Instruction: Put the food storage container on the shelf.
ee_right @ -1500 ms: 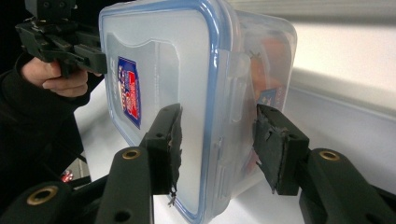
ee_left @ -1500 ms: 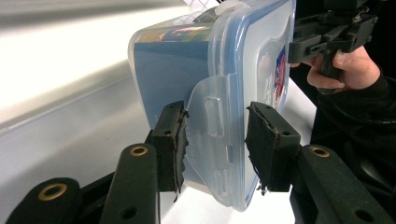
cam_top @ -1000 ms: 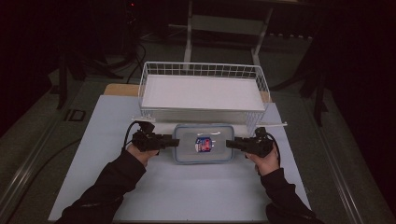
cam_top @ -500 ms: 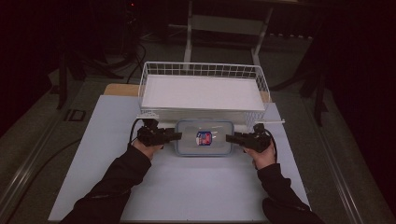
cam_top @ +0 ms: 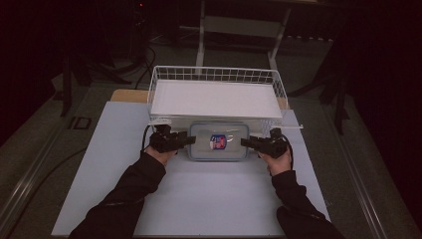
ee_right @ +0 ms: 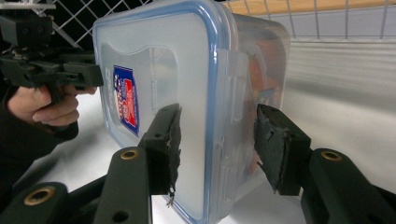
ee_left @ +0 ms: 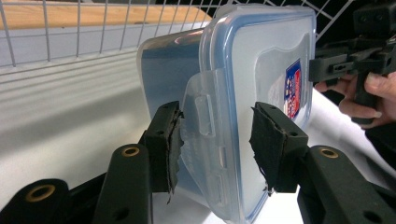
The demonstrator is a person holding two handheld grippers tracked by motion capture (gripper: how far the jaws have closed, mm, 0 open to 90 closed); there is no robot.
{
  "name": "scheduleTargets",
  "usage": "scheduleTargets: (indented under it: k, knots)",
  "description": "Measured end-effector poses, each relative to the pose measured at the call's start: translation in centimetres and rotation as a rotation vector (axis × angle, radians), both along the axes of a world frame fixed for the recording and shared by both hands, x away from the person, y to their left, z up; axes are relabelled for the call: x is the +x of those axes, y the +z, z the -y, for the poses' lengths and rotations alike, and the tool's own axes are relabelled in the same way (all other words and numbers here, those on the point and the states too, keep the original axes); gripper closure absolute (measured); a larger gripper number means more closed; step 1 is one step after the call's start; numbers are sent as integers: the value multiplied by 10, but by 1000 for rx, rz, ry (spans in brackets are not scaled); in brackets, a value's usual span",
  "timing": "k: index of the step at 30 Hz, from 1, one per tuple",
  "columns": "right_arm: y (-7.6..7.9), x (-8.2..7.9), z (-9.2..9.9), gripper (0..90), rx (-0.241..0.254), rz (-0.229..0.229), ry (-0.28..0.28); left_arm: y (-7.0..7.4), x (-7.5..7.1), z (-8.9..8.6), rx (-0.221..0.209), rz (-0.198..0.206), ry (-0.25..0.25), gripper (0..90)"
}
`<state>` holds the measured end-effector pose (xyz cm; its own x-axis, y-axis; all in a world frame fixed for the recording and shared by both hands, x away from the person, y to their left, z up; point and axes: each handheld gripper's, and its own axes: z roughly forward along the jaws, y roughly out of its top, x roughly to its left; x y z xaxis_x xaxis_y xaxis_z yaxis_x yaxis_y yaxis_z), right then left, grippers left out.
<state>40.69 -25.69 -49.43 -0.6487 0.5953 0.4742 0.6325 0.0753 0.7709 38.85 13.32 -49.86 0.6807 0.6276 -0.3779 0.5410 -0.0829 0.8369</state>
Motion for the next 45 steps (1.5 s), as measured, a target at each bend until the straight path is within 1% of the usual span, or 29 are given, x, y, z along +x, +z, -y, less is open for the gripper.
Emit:
scheduleTargets:
  k: [5, 10, 12, 13, 14, 16, 18, 19, 20, 21, 22, 23, 24, 25, 26, 28, 29, 30, 32, 35, 37, 38, 40, 41, 42, 45]
  knots:
    - [-2, 2, 1, 514, 10, 8, -11, -2, 1, 0, -10, 18, 3, 533]
    - [-1, 2, 0, 511, 11, 1, -21, -2, -2, 2, 0, 49, 23, 521]
    - [-1, 2, -1, 510, 13, 2, -25, -3, -2, 3, 0, 55, 27, 515]
    - [-2, 2, -1, 510, 15, 4, -27, -3, -3, 4, -5, 51, 41, 511]
    - [-2, 2, -1, 507, 17, 4, -30, -4, -2, 3, -5, 61, 36, 508]
    - [-2, 2, -2, 502, 22, 6, -37, -5, -1, 3, -11, 64, 43, 499]
    - [-3, 2, -3, 491, 24, -2, -48, -6, 0, 4, -11, 61, 52, 488]
    - [-4, 2, -4, 487, 18, -1, -58, -8, 1, 5, -12, 46, 60, 472]
    - [-6, 2, -5, 485, 14, 2, -67, -9, 1, 6, -19, 33, 82, 461]
    - [-7, 2, -6, 485, 8, 8, -81, -11, 1, 7, -9, 54, 101, 456]
    - [-7, 2, -7, 502, -10, 11, -91, -12, -1, 8, 2, 63, 133, 485]
    - [-8, 2, -9, 454, -32, 18, -100, -13, 0, 7, 16, 86, 139, 516]
    - [-10, 3, -9, 433, -25, 9, -105, -15, 0, 6, 8, 91, 143, 526]
    - [-11, 4, -9, 442, -7, 7, -106, -16, 1, 6, 1, 86, 141, 522]
    - [-11, 4, -10, 447, -9, 8, -113, -16, 1, 7, -1, 86, 143, 515]
    - [-9, 3, -12, 456, -21, 10, -132, -16, 2, 8, 1, 87, 150, 510]
    - [-8, 4, -13, 458, -29, 18, -141, -16, 2, 9, 3, 84, 149, 499]
    - [-7, 3, -14, 457, -38, 22, -150, -16, 2, 10, 3, 82, 148, 470]
    - [-6, 4, -15, 454, -49, 28, -162, -15, 2, 10, 9, 80, 152, 458]
    - [-6, 3, -15, 439, -47, 30, -168, -14, 1, 11, 23, 84, 165, 424]
    - [-6, 2, -16, 428, -40, 33, -167, -14, 1, 11, 23, 80, 165, 419]
    - [-5, 0, -16, 418, -40, 36, -163, -13, 0, 11, 19, 78, 163, 402]
    - [-2, -3, -18, 407, -59, 43, -159, -12, -1, 12, 11, 75, 169, 402]
    - [-1, -4, -18, 403, -70, 64, -158, -11, -2, 12, -8, 72, 166, 396]
    - [0, -5, -19, 391, -75, 75, -160, -10, 0, 9, 25, 113, 141, 393]
    - [5, -9, -19, 382, -96, 98, -164, -5, -4, 9, -2, 88, 165, 358]
